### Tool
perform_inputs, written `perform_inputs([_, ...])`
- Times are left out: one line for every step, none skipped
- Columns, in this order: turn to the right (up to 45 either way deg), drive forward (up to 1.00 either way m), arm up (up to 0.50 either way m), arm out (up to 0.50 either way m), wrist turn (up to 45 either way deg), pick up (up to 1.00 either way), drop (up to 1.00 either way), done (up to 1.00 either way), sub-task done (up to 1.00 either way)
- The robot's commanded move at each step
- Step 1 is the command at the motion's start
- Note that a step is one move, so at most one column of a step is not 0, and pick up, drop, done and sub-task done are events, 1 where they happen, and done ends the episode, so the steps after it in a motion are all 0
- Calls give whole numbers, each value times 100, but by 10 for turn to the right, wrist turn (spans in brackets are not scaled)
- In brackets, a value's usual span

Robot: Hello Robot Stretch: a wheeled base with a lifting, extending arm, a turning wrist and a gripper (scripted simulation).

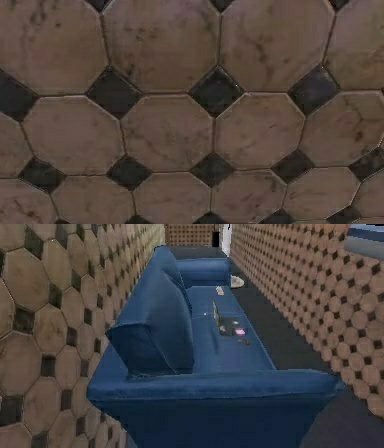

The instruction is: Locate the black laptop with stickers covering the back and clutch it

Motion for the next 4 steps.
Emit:
perform_inputs([450, 0, 0, 0, 0, 0, 0, 0, 0])
perform_inputs([450, 0, 0, 0, 0, 0, 0, 0, 0])
perform_inputs([450, 0, 0, 0, 0, 0, 0, 0, 0])
perform_inputs([390, 0, 0, 0, 0, 0, 0, 0, 0])
